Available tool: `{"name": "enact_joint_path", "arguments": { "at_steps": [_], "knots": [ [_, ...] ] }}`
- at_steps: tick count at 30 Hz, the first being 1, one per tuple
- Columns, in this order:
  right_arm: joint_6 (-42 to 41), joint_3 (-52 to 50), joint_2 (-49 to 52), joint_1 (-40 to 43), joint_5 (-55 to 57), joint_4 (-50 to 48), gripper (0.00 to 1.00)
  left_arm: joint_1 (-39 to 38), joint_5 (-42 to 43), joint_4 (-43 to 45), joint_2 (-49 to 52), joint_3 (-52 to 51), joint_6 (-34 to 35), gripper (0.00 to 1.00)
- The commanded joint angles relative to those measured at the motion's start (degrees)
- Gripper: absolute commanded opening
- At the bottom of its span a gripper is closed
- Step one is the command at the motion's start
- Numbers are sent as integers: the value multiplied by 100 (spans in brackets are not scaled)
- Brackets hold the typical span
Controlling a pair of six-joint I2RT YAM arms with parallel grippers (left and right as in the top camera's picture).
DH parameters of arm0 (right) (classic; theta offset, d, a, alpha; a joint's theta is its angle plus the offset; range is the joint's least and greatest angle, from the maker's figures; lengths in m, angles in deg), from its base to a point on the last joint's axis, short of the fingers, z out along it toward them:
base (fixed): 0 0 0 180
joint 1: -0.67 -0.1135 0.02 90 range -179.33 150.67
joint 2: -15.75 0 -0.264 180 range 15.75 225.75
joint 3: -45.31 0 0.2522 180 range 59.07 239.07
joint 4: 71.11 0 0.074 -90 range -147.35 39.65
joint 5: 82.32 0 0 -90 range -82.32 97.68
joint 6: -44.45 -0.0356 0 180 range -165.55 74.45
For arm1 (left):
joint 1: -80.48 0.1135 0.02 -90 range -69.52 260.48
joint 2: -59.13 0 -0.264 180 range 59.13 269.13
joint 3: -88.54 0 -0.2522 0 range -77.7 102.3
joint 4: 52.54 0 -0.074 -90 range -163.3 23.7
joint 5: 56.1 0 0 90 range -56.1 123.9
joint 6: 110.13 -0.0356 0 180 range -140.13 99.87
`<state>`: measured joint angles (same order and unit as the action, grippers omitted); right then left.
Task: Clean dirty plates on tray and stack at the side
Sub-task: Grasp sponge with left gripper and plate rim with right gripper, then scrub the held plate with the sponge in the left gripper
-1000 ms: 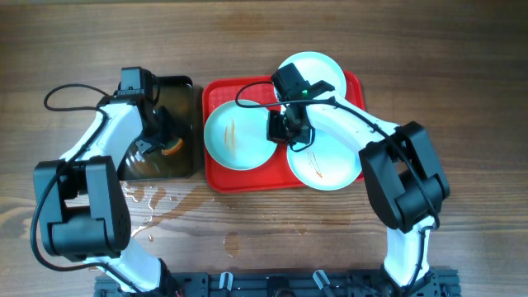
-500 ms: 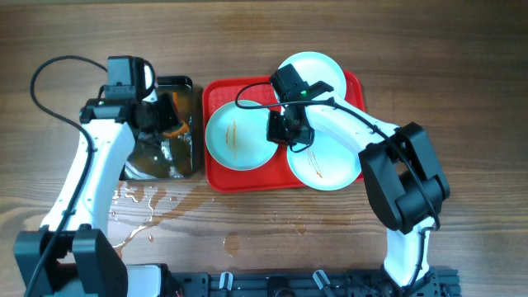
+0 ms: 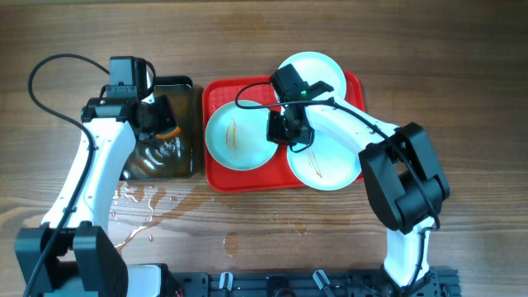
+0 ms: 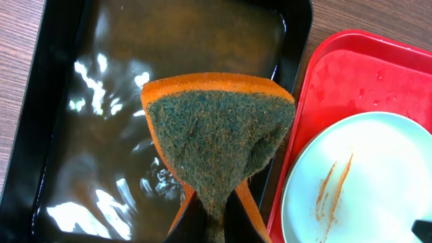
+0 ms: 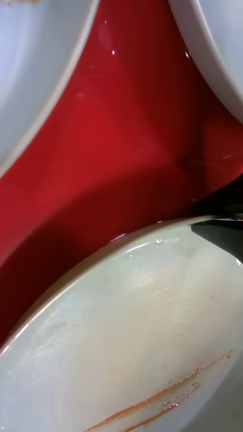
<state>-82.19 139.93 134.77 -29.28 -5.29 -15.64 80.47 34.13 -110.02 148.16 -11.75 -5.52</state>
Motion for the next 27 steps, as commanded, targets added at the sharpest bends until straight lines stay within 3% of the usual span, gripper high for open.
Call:
{"name": "enact_joint_path", "arguments": {
  "at_steps": [1, 12, 16, 18, 22, 27],
  "knots": [
    [-79, -55, 61, -4, 306, -13, 4, -4, -79, -9, 22, 59, -96, 4],
    [-81, -55, 61, -4, 304, -44, 4, -15, -26, 44, 22, -79, -96, 4],
    [-83, -55, 61, -4, 260, -72, 4, -280, 903, 256, 24, -81, -481, 4],
    [-81, -55, 61, -4, 260, -87, 4, -621, 925, 426, 46, -116, -457, 4],
    [-83, -55, 61, -4, 262, -96, 4, -1340, 940, 953, 745, -260, -223, 4],
    [-83, -55, 61, -4, 262, -118, 4, -1624, 933, 1469, 1692, -260, -219, 4]
  ]
}}
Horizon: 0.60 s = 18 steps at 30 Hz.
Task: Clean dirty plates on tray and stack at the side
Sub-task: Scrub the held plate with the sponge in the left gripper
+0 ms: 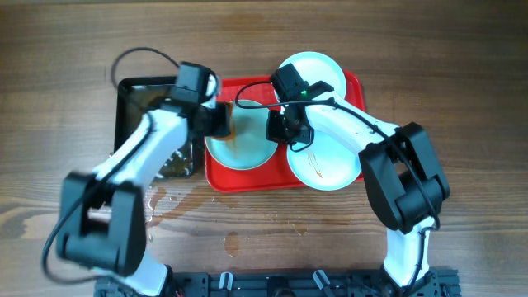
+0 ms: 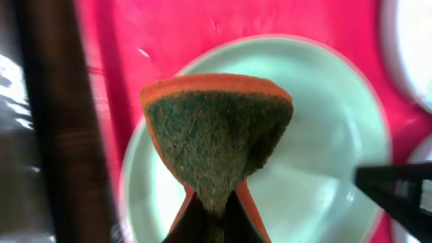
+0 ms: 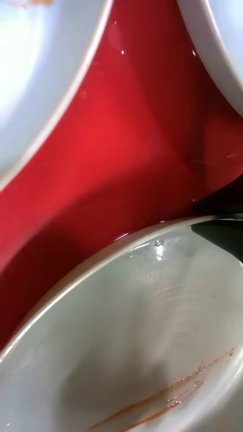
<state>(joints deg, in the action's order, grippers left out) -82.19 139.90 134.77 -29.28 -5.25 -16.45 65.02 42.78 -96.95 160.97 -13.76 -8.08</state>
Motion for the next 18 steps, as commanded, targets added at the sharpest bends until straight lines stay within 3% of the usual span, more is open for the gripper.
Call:
{"name": "enact_joint_path", "arguments": {
  "at_steps": [1, 6, 9, 11, 14, 18],
  "knots": [
    [-81, -52, 61, -4, 258, -39, 4, -76, 66, 219, 538, -59, 37, 4],
    [-83, -52, 61, -4, 258, -109, 4, -94, 463, 79, 824, -59, 31, 4],
    [-85, -52, 61, -4, 256, -125, 4, -94, 2074, -374, 820, -57, -229, 4],
    [-85, -52, 61, -4, 256, -127, 5, -94, 2452, -431, 820, -57, -243, 4],
    [-85, -52, 61, -4, 256, -140, 4, -68, 2302, -146, 822, -57, -177, 4],
    [-87, -52, 61, -4, 256, -144, 5, 59, 811, 660, 822, -57, 531, 4]
  ]
}}
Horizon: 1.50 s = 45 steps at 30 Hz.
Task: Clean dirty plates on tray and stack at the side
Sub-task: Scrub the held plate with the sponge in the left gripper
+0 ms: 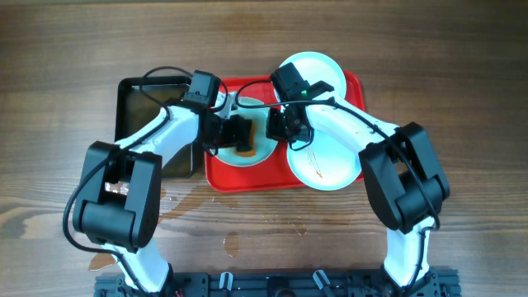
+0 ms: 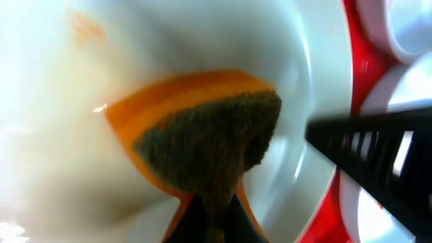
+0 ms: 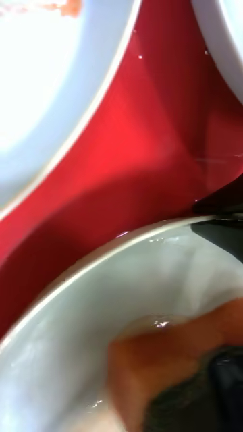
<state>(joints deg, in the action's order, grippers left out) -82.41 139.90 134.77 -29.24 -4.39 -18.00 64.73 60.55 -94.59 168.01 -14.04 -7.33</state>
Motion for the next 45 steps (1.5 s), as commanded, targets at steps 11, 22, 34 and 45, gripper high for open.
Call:
{"name": "enact_joint_path", "arguments": {
  "at_steps": [11, 22, 34, 45],
  "knots": [
    [-63, -52, 61, -9, 170, 9, 4, 114, -1082, -640, 94, -26, 1191, 4],
    [-61, -52, 61, -9, 153, -9, 5, -92, 647, 66, 96, -28, 1235, 4],
    [-59, -52, 61, -9, 153, -28, 4, -83, -2717, -90, 94, -28, 1786, 4],
    [-59, -52, 61, -9, 151, -55, 4, -87, 319, -1268, 94, -28, 1294, 4]
  ]
}}
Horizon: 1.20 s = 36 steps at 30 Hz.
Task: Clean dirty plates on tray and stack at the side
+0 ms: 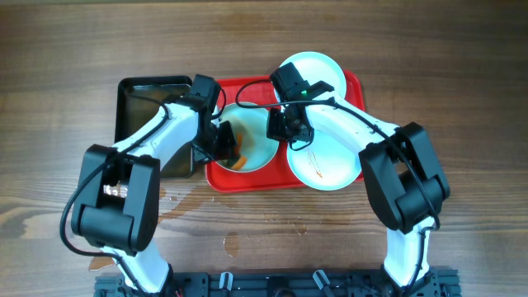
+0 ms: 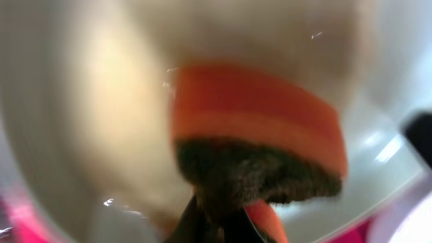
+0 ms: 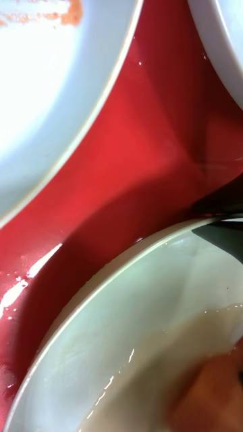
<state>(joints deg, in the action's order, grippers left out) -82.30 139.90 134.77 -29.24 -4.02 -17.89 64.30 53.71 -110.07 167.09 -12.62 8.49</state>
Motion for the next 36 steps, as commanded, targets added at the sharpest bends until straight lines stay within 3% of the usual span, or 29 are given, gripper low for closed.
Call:
{"name": "enact_joint_path", "arguments": {
  "at_steps": [1, 3, 7, 9, 11, 17, 19, 23, 25, 28, 30, 32, 36],
  "knots": [
    [-70, -52, 61, -9, 114, -66, 4, -44, 997, 540, 186, -170, -289, 4],
    [-70, -52, 63, -9, 114, -66, 4, -44, 874, 1047, 188, -170, -284, 4],
    [-70, -52, 61, -9, 116, -68, 4, -44, -1639, 1639, 188, -170, 494, 4],
    [-70, -52, 61, -9, 116, -81, 4, -42, -2341, 1644, 186, -168, 651, 4],
    [-72, -52, 63, -9, 116, -92, 4, -26, -2236, 1401, 101, -61, 662, 4],
    [-72, -52, 63, -9, 116, -151, 4, 7, -1921, -601, -1045, 1169, 658, 4],
    [-96, -55, 66, -9, 116, -247, 6, 35, -1923, -820, -1460, 1228, 658, 4],
    [-98, -68, 66, -9, 179, -431, 29, 33, -1921, -1207, -1633, 1228, 656, 4],
    [-98, -70, 76, -9, 308, -433, 30, 33, -1919, -1333, -1633, 1228, 656, 4],
    [-96, -70, 125, -9, 315, -501, 29, 33, -1921, -1399, -1635, 1228, 634, 4],
    [-76, -70, 155, -9, 282, -612, 21, 68, -1926, -1462, -1635, 1228, 612, 4],
    [81, -70, 162, -9, 249, -844, 4, 221, -1928, -1541, -1635, 1228, 450, 4],
    [728, -28, 28, -4, -173, -1001, 4, 890, -1926, -1720, -1635, 1228, 313, 4]
  ]
}}
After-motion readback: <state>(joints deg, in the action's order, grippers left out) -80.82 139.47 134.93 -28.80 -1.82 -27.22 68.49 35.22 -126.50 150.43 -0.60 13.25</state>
